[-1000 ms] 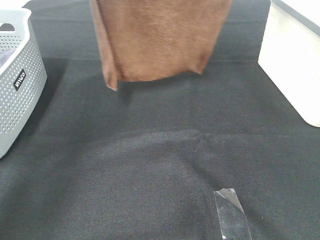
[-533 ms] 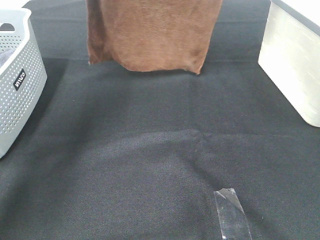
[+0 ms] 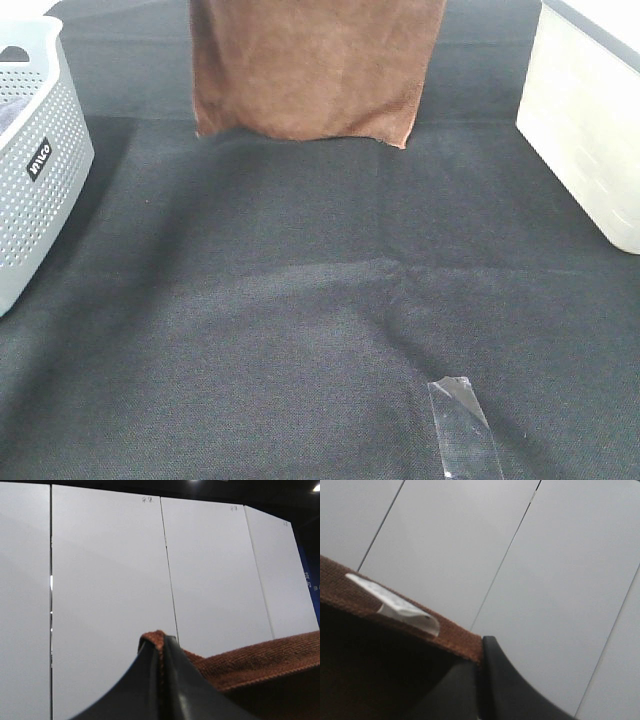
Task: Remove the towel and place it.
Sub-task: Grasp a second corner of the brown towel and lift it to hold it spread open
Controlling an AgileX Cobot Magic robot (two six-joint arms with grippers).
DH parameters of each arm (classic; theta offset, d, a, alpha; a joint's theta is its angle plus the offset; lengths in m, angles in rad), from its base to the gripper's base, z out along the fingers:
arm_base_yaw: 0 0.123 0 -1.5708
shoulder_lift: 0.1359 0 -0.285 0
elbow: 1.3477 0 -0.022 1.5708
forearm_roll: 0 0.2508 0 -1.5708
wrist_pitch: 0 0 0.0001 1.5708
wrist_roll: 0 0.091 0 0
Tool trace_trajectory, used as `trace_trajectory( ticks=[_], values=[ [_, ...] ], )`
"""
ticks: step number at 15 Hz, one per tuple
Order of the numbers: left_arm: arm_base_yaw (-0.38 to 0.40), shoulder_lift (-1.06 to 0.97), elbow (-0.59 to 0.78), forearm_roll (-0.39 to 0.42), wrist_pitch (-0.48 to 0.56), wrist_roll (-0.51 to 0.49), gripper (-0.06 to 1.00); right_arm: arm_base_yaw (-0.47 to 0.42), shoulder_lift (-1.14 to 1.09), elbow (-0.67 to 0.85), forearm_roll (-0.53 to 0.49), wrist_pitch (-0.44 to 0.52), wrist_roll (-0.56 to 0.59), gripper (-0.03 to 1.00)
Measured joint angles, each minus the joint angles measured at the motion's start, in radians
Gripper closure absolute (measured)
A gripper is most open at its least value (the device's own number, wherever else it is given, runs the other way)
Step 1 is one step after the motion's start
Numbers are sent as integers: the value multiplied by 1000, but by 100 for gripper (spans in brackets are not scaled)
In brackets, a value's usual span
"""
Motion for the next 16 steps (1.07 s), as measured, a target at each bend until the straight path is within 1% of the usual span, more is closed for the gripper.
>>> trace_trajectory(
  ticks=[1, 2, 3, 4, 5, 6, 8, 9, 11, 12, 15, 16],
  values=[
    [0, 11, 0, 0, 14, 0, 94, 0, 3, -1, 0, 8, 2, 97],
    [0, 15, 0, 0, 53, 0, 94, 0, 3, -1, 0, 25, 4, 97],
    [0, 15, 0, 0, 110, 0, 94, 0, 3, -1, 2, 61, 7, 97],
    [0, 15, -2, -1, 174, 0, 94, 0, 3, -1, 14, 121, 19, 97],
    [0, 15, -4, -7, 252, 0, 94, 0, 3, -1, 39, 189, 37, 97],
    [0, 15, -4, -28, 391, 0, 94, 0, 3, -1, 71, 302, 52, 97],
    [0, 6, -4, -66, 534, 0, 94, 0, 3, -1, 94, 454, 53, 97],
    [0, -1, -4, -98, 619, 0, 94, 0, 3, -1, 105, 523, 54, 97],
    [0, -11, -5, -171, 772, 1, 94, 0, -11, -1, 110, 632, 42, 97],
    [0, -17, -5, -208, 843, 19, 94, -1, -23, -1, 110, 709, 24, 97],
    [3, -60, -5, -312, 1078, 122, 94, -10, -54, -1, 122, 928, -9, 97],
    [5, -76, -5, -327, 1151, 132, 94, -12, -58, -1, 126, 1000, -17, 97]
  ],
)
